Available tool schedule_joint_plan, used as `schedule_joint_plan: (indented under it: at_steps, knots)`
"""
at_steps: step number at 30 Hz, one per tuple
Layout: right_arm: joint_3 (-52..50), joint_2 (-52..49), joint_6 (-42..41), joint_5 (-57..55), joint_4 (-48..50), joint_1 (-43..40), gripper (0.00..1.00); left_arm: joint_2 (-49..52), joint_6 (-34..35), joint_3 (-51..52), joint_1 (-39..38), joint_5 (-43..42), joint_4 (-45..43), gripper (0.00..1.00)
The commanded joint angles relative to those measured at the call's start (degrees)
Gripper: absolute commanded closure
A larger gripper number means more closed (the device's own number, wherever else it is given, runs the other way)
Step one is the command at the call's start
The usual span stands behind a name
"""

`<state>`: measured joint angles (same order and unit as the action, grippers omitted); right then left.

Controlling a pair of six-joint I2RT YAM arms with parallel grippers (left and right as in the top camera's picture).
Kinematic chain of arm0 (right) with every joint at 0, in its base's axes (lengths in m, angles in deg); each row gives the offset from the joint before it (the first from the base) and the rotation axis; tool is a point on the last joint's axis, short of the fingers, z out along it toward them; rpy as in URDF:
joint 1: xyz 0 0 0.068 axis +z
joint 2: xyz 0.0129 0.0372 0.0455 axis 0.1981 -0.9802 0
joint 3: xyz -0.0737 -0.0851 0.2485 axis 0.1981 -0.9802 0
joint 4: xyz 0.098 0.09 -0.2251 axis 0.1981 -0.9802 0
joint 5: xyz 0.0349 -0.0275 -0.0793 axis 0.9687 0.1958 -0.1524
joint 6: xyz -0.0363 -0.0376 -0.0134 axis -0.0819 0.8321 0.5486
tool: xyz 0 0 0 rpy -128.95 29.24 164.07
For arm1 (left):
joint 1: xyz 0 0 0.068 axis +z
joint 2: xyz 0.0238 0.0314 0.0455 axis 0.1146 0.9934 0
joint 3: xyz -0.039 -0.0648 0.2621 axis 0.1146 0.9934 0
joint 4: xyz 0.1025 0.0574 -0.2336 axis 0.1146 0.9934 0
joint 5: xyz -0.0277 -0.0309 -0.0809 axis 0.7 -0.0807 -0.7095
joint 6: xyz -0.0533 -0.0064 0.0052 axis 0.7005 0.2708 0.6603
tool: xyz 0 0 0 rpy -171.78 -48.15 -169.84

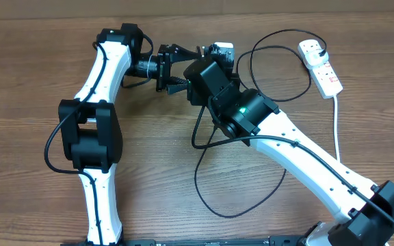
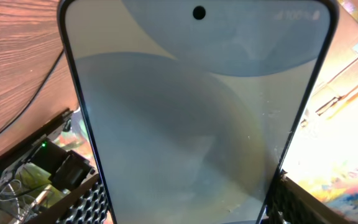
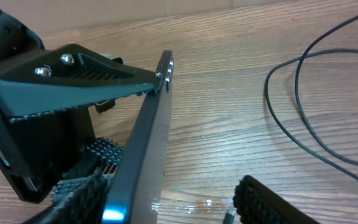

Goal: Plug charger to phone and switch on socket
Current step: 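Close the right gripper on the phone's side edge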

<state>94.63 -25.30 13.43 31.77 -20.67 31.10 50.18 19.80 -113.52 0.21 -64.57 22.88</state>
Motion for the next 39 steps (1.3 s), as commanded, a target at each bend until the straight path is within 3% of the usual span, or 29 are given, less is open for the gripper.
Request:
schedule_joint_plan:
  at_steps: [1,18,39]
  knots:
    - [1.2,0.1,0.2,-0.7,0.0,0.3,0.37,0.3,0.8,-1.7,-0.5,-1.4,-0.1,0.36]
    - [1.2,-1.6,1.3,2.1,0.5,1.2,0.57,0.3,1.9,-1.7,-0.5,-0.2,-0.3,0.35]
    - [1.2,-2.6,3.3,0.5,1.2,2.1,0.68,0.3,2.6,-1.7,-0.9,1.4,-0.3,0.35]
